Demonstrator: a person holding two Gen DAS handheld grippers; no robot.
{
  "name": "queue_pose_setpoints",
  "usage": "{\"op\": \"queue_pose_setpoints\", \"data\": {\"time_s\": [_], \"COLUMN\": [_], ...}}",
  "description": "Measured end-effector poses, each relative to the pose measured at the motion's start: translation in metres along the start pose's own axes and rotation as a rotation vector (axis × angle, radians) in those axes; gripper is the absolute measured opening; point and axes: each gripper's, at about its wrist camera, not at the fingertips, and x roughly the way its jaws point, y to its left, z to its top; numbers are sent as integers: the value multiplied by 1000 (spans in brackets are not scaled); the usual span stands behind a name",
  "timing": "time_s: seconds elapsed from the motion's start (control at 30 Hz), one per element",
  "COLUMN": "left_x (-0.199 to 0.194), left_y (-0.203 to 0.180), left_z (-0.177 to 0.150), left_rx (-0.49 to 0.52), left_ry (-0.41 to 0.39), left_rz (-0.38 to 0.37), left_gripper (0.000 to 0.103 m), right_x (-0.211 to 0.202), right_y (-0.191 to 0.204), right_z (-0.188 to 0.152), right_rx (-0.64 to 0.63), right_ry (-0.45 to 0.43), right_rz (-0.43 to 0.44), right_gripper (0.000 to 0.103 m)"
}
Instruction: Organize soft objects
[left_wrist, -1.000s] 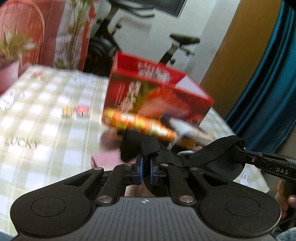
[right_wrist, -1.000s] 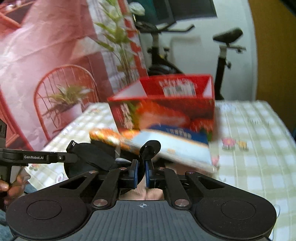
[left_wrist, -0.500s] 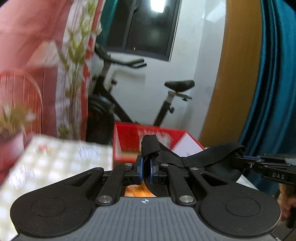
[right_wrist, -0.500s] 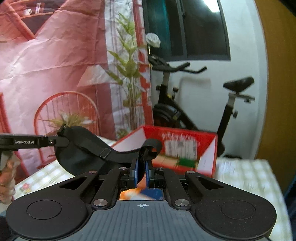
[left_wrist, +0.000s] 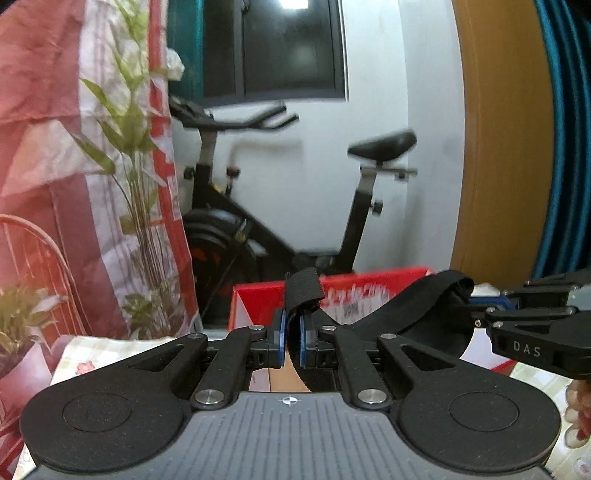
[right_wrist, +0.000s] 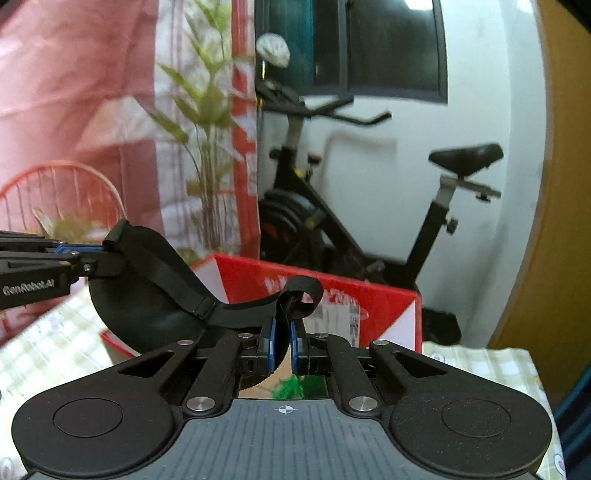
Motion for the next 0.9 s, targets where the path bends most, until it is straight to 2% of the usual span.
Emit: {"op": "queue_pose_setpoints", "data": {"time_s": [0.23,0.3,0.37,0.43,0.6,0.73,0.9], "left_x": [39,38,36,33,18,-3,-16], "left_y": [2,6,13,20,26,24,-1], "left_z": [-20,-25,-29,-31,-37,-38,-46], "left_rx": [-14,1,-16,-51,-67,-105,-85], "left_ry": [154,162,178,186,198,180,203], "left_rz": [-21,-22,-34,-55,-77,-143,-235], "left_gripper": [11,14,30,41,42,42,42], "right_x": [29,31,29,24,0,-29,-46], "right_y": [-9,-12,-15,-18,-18,-21,-24], "right_z": [-26,-32,-37,-41,-55,-60,-83], "right_rx": [54,62,77,87,74,71,77], "right_ry": [110,127,134,127,90,44,100], "right_rz": [-12,-27,-43,-47,-48,-36,-2], "right_gripper": [8,13,18,23,28,29,32]}}
